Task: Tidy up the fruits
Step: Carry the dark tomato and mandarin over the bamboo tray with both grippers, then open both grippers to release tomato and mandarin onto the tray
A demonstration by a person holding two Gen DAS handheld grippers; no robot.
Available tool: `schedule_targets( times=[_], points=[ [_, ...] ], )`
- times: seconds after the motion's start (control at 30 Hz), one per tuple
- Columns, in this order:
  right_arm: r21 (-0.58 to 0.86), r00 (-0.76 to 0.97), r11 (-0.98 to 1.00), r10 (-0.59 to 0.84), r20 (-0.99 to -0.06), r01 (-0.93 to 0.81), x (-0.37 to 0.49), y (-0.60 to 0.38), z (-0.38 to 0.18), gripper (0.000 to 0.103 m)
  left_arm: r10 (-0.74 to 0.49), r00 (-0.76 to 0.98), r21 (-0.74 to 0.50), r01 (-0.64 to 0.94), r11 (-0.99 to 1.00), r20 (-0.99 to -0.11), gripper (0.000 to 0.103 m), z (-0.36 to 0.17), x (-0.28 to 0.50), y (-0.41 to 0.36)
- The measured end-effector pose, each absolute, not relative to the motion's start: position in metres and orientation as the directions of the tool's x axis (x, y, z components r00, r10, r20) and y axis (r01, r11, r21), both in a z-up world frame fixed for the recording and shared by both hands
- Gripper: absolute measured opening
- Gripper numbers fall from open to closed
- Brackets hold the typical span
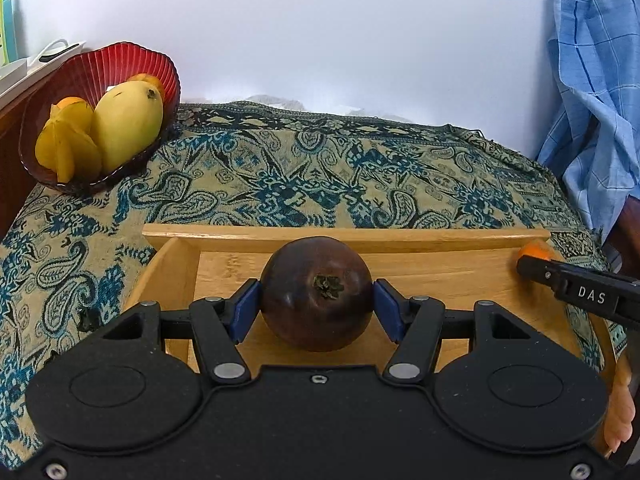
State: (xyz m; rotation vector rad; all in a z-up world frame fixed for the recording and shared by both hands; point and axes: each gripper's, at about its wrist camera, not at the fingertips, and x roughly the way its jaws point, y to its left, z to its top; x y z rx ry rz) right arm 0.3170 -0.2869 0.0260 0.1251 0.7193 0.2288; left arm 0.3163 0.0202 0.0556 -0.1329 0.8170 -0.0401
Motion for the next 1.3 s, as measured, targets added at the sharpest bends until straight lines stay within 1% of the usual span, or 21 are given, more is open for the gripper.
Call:
schedule_targets(
  times=[0.37, 0.73, 0.77, 0.8, 0.83, 0.87, 0.9, 0.93, 0.97, 1.0, 1.03, 1.07, 1.1, 1.17, 1.3],
  points=[
    [0.186, 0.73, 0.968, 0.249, -0.636, -0.168, 0.319, -0.287, 0.025, 0.039, -0.074, 0.702, -0.128, -0.025, 0.991, -0.708, 0.059, 0.053, 0.319, 0.019],
    [0.176, 0.73, 0.968, 0.249, -0.637, -0.177, 0.319, -0.286, 0.025, 0.04, -0.071, 0.697, -0.135, -0.037, 0.99, -0.714, 0.06, 0.053, 0.32, 0.019],
    [0.175, 0.729, 0.968, 0.251, -0.637, -0.18, 0.319, -0.286, 0.024, 0.041, -0.069, 0.696, -0.135, -0.04, 0.99, -0.715, 0.06, 0.053, 0.32, 0.019],
    [0.177, 0.726, 0.967, 0.256, -0.638, -0.185, 0.319, -0.287, 0.024, 0.05, -0.065, 0.697, -0.131, -0.042, 0.99, -0.715, 0.061, 0.054, 0.32, 0.019],
    [0.178, 0.723, 0.965, 0.26, -0.64, -0.19, 0.318, -0.287, 0.024, 0.053, -0.062, 0.698, -0.126, -0.042, 0.991, -0.713, 0.063, 0.055, 0.32, 0.019],
    [0.175, 0.722, 0.965, 0.262, -0.64, -0.195, 0.318, -0.287, 0.024, 0.054, -0.057, 0.701, -0.121, -0.043, 0.992, -0.711, 0.069, 0.056, 0.32, 0.019],
    [0.173, 0.719, 0.964, 0.265, -0.642, -0.201, 0.317, -0.286, 0.024, 0.057, -0.051, 0.704, -0.118, -0.046, 0.992, -0.709, 0.073, 0.058, 0.318, 0.019],
    [0.178, 0.711, 0.961, 0.276, -0.647, -0.211, 0.316, -0.286, 0.024, 0.059, -0.044, 0.708, -0.116, -0.054, 0.992, -0.705, 0.082, 0.059, 0.317, 0.019],
    [0.183, 0.705, 0.958, 0.287, -0.649, -0.221, 0.315, -0.285, 0.023, 0.063, -0.041, 0.712, -0.117, -0.058, 0.991, -0.701, 0.087, 0.061, 0.315, 0.02],
    [0.182, 0.7, 0.955, 0.296, -0.65, -0.235, 0.313, -0.284, 0.023, 0.068, -0.041, 0.714, -0.117, -0.059, 0.991, -0.699, 0.088, 0.063, 0.313, 0.02],
    [0.174, 0.698, 0.952, 0.302, -0.65, -0.25, 0.31, -0.282, 0.023, 0.071, -0.039, 0.715, -0.115, -0.058, 0.992, -0.698, 0.091, 0.064, 0.311, 0.02],
    [0.163, 0.698, 0.951, 0.304, -0.648, -0.263, 0.308, -0.28, 0.024, 0.076, -0.034, 0.716, -0.105, -0.055, 0.993, -0.697, 0.095, 0.066, 0.308, 0.02],
    [0.153, 0.7, 0.95, 0.304, -0.647, -0.271, 0.304, -0.278, 0.025, 0.081, -0.025, 0.719, -0.09, -0.052, 0.995, -0.695, 0.096, 0.068, 0.305, 0.019],
    [0.139, 0.702, 0.95, 0.301, -0.645, -0.28, 0.298, -0.276, 0.025, 0.086, -0.002, 0.724, -0.048, -0.043, 0.998, -0.689, 0.097, 0.07, 0.298, 0.016],
    [0.111, 0.7, 0.946, 0.301, -0.647, -0.305, 0.286, -0.275, 0.025, 0.09, 0.028, 0.727, 0.004, -0.034, 0.999, -0.686, 0.101, 0.07, 0.284, 0.012]
  ],
)
